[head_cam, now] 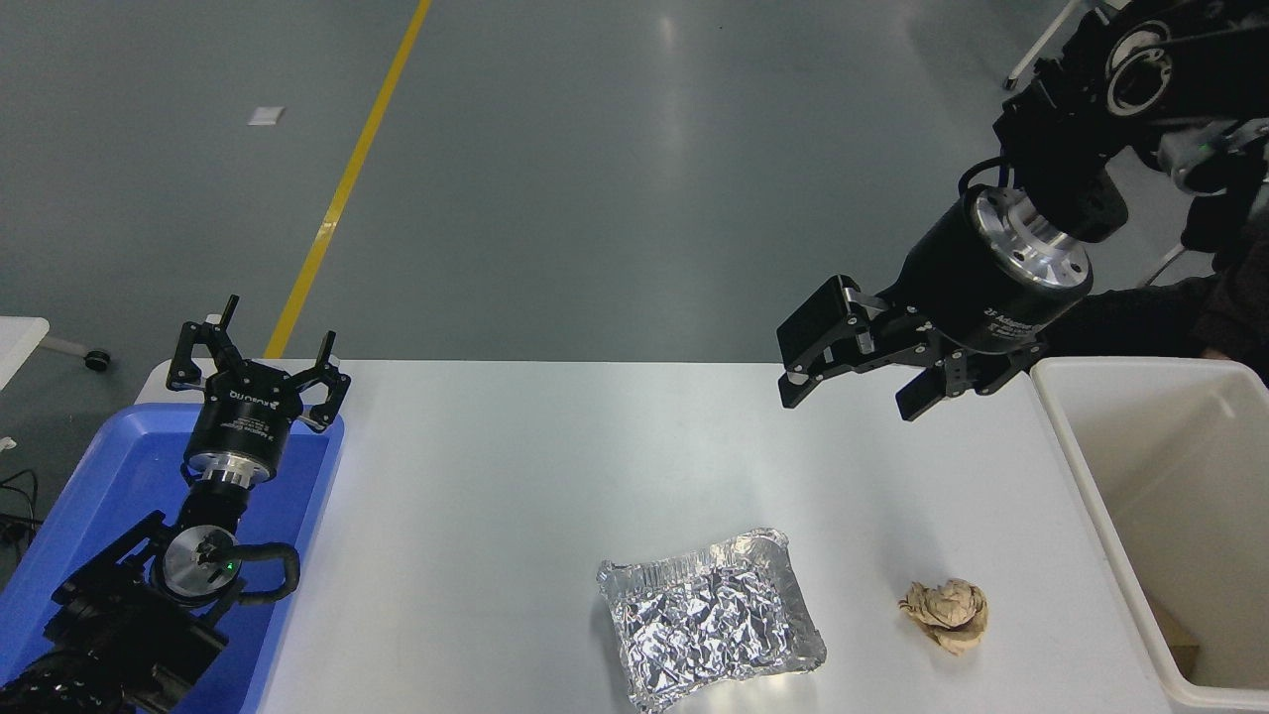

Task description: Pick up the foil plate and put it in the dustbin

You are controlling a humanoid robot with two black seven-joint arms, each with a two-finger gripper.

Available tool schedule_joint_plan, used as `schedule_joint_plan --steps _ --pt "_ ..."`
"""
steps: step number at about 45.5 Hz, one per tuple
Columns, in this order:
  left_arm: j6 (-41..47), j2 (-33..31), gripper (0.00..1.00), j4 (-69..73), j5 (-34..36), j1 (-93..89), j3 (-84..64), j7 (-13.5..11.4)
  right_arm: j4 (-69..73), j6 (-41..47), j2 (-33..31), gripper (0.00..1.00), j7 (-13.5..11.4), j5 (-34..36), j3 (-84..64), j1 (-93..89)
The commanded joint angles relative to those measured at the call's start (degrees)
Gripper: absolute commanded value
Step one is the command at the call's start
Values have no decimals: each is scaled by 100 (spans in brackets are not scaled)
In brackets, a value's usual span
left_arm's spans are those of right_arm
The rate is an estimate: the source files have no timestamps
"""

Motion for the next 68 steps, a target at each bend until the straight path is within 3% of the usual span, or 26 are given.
schedule_joint_plan --steps 1,14,27,43,68 --pt "0 0 100 0 3 -6 1 1 -94 1 -64 100 6 -280 80 -695" --pt "0 0 100 0 3 3 -7 1 -497 -676 24 100 32 -508 642 -2109" --pt "0 0 100 0 3 3 -7 1 -1728 -1115 173 100 50 -2002 1468 -3955" --pt "-1 0 100 0 3 3 -7 1 -2686 -1529 595 100 59 -2548 1943 -5608" --pt "-9 0 100 0 3 -6 -7 1 -3724 -2144 1079 100 67 -3005 2286 -6663"
